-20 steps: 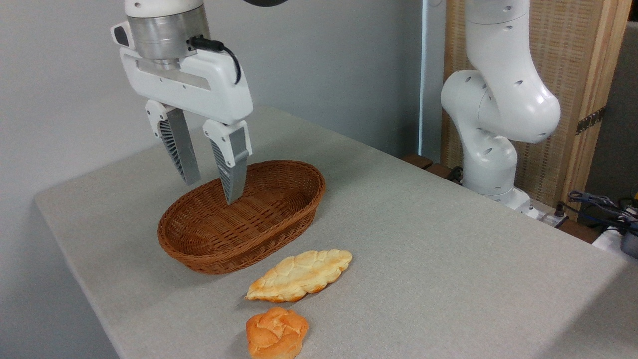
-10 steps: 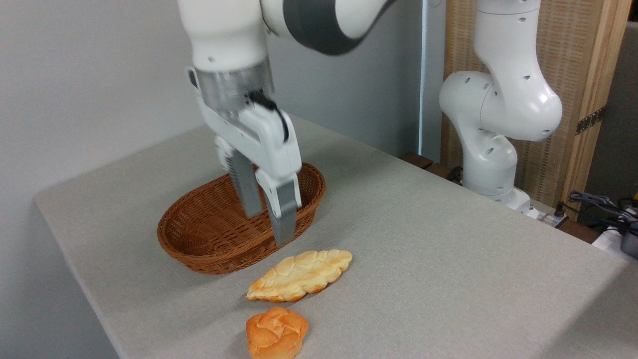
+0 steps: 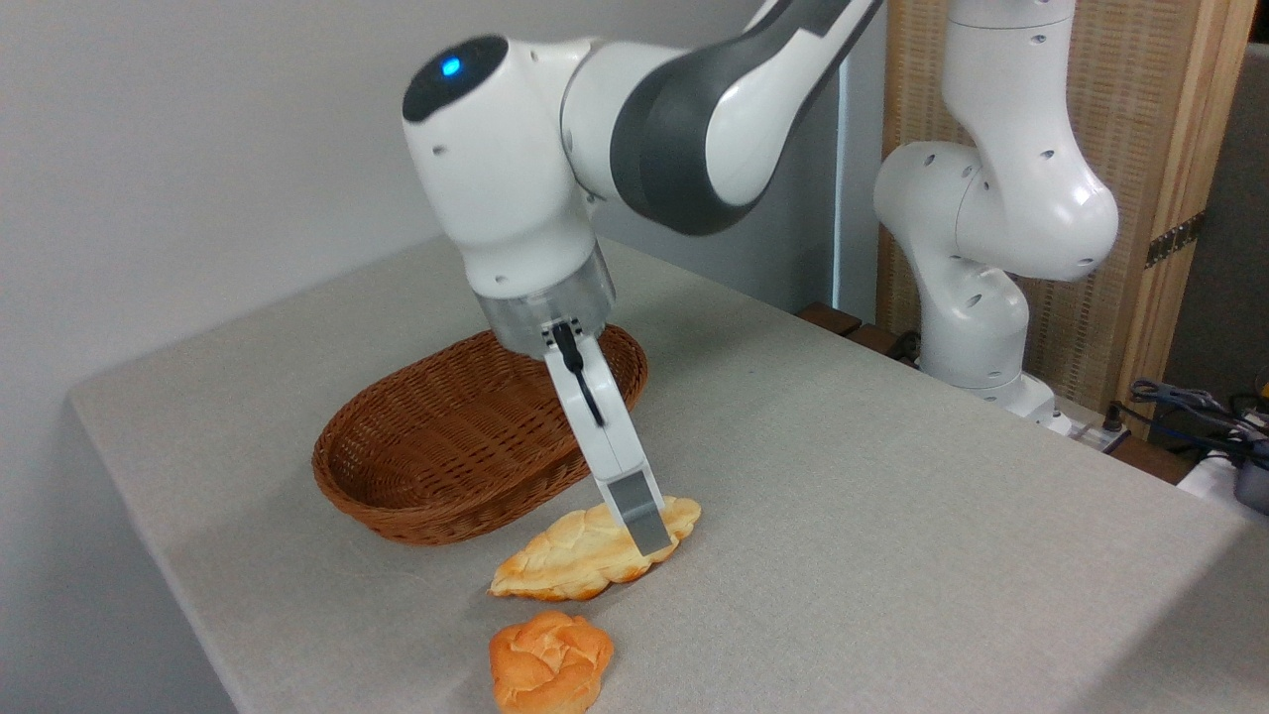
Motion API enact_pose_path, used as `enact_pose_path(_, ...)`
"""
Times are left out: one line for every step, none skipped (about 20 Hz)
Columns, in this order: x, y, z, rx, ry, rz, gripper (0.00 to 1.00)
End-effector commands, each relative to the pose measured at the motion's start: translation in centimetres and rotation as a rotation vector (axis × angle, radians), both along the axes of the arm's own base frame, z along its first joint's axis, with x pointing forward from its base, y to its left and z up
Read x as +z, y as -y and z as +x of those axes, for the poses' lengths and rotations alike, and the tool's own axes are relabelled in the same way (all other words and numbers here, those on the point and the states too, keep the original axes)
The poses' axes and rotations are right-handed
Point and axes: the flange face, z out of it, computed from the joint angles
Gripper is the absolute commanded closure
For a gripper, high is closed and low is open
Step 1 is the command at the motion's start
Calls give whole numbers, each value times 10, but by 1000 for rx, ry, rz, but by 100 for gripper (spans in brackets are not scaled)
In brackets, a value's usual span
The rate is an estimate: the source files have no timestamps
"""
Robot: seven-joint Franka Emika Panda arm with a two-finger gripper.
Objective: Put bread into the basket
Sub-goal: 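Close the gripper on the edge of the flat golden bread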
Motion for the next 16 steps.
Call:
enact_pose_path(-6, 8, -5, -31, 2, 0, 0)
enact_pose_path(-6, 8, -5, -30, 5, -3, 0)
enact_pose_path(-6, 9, -3, -32, 16, -3, 0)
enact_pose_path(-10, 9, -3, -32, 21, -3, 0)
enact_pose_path(-14, 10, -2, -34, 25, -3, 0)
enact_pose_path(-17, 10, 1, -33, 33, -3, 0)
enact_pose_path(-19, 12, 2, -38, 36, -3, 0)
enact_pose_path(-21, 13, 4, -39, 44, -3, 0)
enact_pose_path(-22, 13, 5, -40, 53, -3, 0)
enact_pose_path(-26, 14, 7, -40, 52, -3, 0)
enact_pose_path(-27, 14, 8, -40, 56, -3, 0)
enact_pose_path(-27, 15, 10, -41, 70, -5, 0)
enact_pose_path(-30, 18, 12, -46, 76, -5, 0)
enact_pose_path(-34, 26, 13, -58, 72, -7, 3)
enact_pose_path(-37, 27, 14, -60, 70, -7, 10)
enact_pose_path(-39, 29, 15, -64, 70, -8, 18)
